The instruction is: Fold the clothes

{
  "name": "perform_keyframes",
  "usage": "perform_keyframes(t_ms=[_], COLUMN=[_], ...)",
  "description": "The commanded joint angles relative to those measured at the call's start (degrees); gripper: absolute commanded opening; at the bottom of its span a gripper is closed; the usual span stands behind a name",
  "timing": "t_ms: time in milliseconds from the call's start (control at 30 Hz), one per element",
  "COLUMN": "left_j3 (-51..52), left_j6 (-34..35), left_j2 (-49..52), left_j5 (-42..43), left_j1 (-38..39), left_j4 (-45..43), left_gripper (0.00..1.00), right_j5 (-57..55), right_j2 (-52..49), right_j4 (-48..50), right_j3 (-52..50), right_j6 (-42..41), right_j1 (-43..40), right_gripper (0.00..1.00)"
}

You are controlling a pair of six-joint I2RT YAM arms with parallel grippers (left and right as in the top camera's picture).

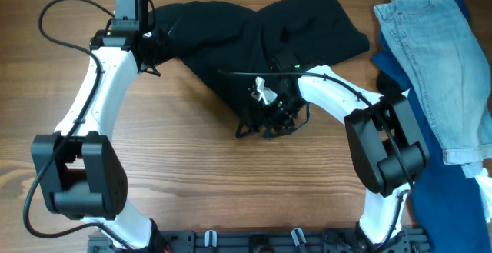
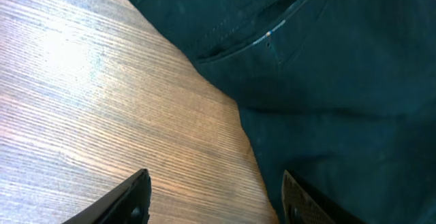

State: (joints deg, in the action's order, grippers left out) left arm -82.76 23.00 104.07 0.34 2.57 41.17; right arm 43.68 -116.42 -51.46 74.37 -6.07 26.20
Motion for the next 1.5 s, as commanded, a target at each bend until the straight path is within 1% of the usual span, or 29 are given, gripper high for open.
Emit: perform_keyframes(t_ms=[0,67,267,467,533,600,667,933,1067,1133,1267,1367,1467], left_j3=[0.39,0.42,0.39,0.39,0.39,0.39,0.39,0.39,0.39,0.39,0.42,0.39,0.42], left_j6=[-0.11,-0.11,-0.11,-0.09,-0.11,-0.09,-0.09,-0.09,-0.09,-0.09,-0.11,-0.11,-0.11], left_j2=[0.17,0.17,0.17,0.17,0.17,0.17,0.17,0.17,0.17,0.2,0.17,0.17,0.17], left_j5=[0.28,0.28,0.31,0.33,0.31,0.31,0.31,0.31,0.31,0.31,0.31,0.31,0.28], left_j1=[0.2,0.2,0.2,0.2,0.2,0.2,0.2,0.2,0.2,0.2,0.2,0.2,0.2], left_j4=[0.48,0.48,1.44,2.05,2.23,2.36,2.4,2.43,2.45,2.78,3.23,3.69,4.39], left_gripper=[0.61,0.61,0.61,0.59,0.59,0.59,0.59,0.59,0.59,0.59,0.59,0.59,0.59], right_j5=[-0.57,-3.89,-22.84,-45.35,-50.45,-51.06,-51.63,-49.94,-49.64,-49.66,-49.66,-49.55,-44.48], right_j2=[-0.55,-0.55,0.98,3.87,3.96,3.93,3.93,3.39,3.37,2.12,-3.41,-5.7,-5.9], right_j4=[0.24,0.0,-3.02,-8.87,-11.3,-13.09,-12.96,-12.68,-10.38,-7.93,2.69,9.73,11.5], right_j3=[0.13,0.13,0.68,5.07,8.11,12.15,13.62,13.64,13.66,13.66,13.66,13.66,13.66], right_j6=[1.57,1.51,1.42,1.6,1.55,1.57,1.57,1.62,1.57,1.57,1.6,1.62,6.21], right_j1=[0.04,0.02,0.07,0.11,0.11,0.11,0.57,4.37,5.4,5.84,7.65,9.25,9.64], right_gripper=[1.0,0.99,1.0,1.0,1.0,1.0,1.0,1.0,1.0,1.0,1.0,1.0,1.0])
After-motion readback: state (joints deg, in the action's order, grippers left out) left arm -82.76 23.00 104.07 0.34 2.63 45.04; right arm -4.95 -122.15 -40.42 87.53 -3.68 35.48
